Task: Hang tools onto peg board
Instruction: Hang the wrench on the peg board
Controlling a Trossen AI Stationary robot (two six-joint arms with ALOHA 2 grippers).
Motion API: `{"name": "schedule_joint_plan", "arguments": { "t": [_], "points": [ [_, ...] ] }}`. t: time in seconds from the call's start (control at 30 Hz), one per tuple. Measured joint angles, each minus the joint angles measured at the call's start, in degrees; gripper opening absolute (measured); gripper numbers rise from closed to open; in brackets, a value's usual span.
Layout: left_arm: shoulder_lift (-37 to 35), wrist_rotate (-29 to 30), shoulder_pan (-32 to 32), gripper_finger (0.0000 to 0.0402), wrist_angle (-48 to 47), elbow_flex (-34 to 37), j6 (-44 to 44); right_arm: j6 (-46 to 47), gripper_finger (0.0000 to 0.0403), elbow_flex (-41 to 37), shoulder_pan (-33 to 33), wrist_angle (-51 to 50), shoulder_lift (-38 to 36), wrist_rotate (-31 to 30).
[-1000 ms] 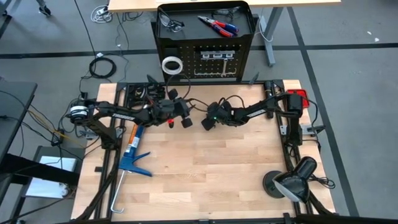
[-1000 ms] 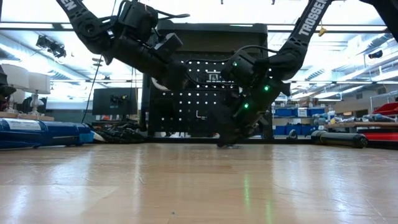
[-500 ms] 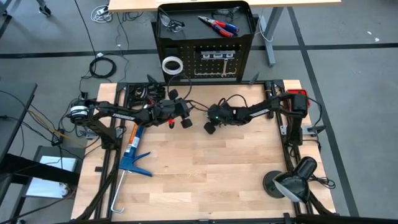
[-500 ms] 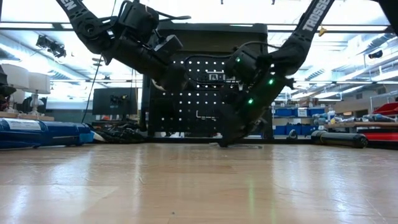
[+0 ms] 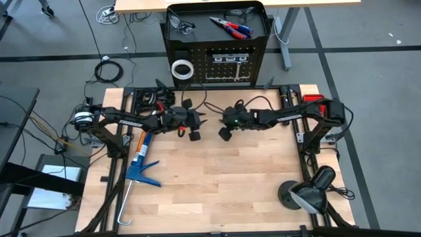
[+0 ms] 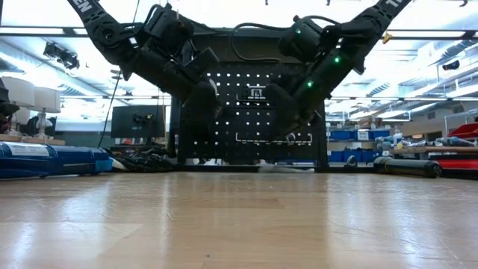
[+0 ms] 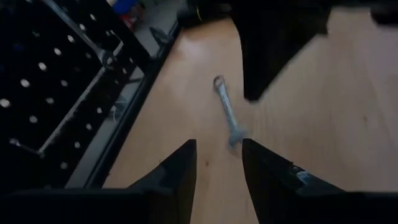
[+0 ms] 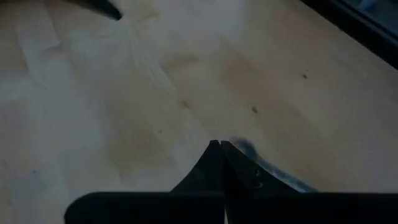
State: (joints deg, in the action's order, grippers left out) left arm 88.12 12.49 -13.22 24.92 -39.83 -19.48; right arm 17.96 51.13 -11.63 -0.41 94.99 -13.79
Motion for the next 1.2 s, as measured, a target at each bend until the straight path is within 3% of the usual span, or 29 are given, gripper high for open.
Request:
{"name": "schedule_joint_plan", "arguments": {
  "t": [0.1,0.33,0.47,0.6,0.83,1.13,1.2],
  "points": [
    [0.02,0.29,-0.34,0.0131,-0.48,0.00,0.00,1.29,0.0023,0.11,-0.38,-2.35,-0.56,-0.17],
    [0.02,-1.76,-0.67,0.0131,0.12,0.00,0.55,-4.62,0.0115,0.09,-1.62,-5.24,2.53,-1.65],
    [0.02,-1.95,-0.66,0.0131,0.54,0.00,1.18,-4.09,0.0157,0.09,-6.60,-9.14,2.62,-3.37],
    [0.43,-2.68,-0.67,0.0131,3.29,-0.02,1.98,-1.81,0.0172,0.09,-11.27,-11.93,2.35,-2.59],
    [5.23,-6.74,-0.69,0.0131,10.04,-1.09,2.16,-1.65,0.0141,0.09,-14.35,-15.36,2.30,-2.39],
    [15.34,1.06,-2.31,0.0131,16.15,-6.49,8.83,-3.36,0.0015,0.09,-14.43,-16.19,2.28,-2.46],
    [17.30,2.36,-2.55,0.0131,16.05,-7.72,10.31,-3.87,0.0010,0.09,-14.43,-16.31,2.28,-2.46]
  ]
}}
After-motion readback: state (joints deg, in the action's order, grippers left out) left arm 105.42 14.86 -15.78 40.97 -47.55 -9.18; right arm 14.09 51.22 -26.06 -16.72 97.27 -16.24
